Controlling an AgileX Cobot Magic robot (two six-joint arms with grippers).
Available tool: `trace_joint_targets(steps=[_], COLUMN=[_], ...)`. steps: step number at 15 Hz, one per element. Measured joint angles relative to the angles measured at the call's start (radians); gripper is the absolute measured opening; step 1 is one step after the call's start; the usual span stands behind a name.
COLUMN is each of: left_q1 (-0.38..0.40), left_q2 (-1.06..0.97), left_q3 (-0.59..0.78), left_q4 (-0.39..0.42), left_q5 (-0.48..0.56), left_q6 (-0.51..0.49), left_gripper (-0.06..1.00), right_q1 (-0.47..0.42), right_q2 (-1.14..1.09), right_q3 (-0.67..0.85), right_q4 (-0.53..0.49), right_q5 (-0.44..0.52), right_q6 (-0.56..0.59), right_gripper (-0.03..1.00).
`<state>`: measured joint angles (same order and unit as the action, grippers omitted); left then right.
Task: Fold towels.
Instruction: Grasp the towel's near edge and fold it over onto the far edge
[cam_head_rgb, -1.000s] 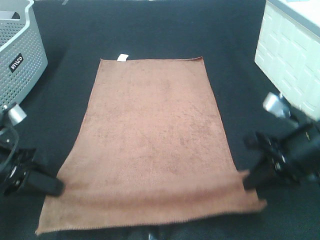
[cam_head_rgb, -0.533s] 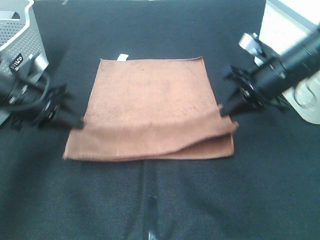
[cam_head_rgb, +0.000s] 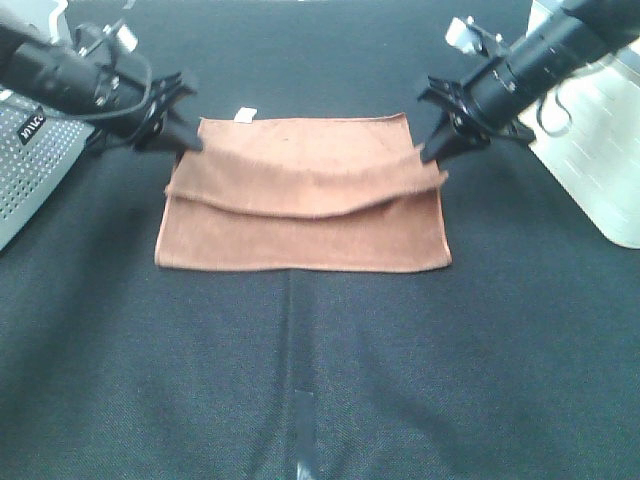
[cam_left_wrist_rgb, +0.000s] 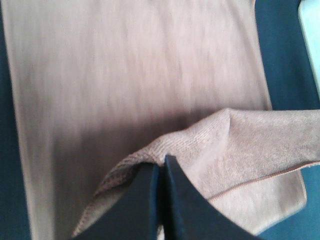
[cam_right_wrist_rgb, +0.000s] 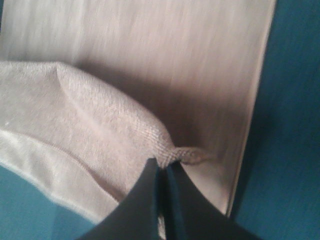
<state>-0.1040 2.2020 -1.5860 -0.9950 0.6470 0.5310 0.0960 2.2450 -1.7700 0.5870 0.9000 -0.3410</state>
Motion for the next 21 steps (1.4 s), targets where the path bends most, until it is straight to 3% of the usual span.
trace_joint_targets(steps=[5,9,11,16,21], left_q1=[0.015,0.02,0.02,-0.009,-0.033], left_q2=[0.148,0.258,0.282,0.384,0.408], left_q3=[-0.229,-0.385,-0.406,-0.513,-0.533], left_q4=[0.005,0.006,0.006,-0.028,-0.04], left_q5=[-0.048,-0.165,-0.199,-0.317,-0.402], left_q6=[-0.038,-0.037,-0.036,0.036,0.107], left_gripper=[0.0,0.0,0.0,0.0,0.01], right_q1=[0.0,0.0,0.0,0.0,0.0], right_q2=[0.227,0.37,0.401,0.463,0.475], right_q3=[-0.397,-0.617,-0.66,-0.687,-0.687], right_q4=[-0.03,-0.037,-0.037,-0.044,-0.045], right_q5=[0.019,0.003,-0.022,-0.188,-0.25], right_q6=[0.036,0.042,0.042,0.007,0.005], right_gripper=[0.0,0.0,0.0,0.0,0.01])
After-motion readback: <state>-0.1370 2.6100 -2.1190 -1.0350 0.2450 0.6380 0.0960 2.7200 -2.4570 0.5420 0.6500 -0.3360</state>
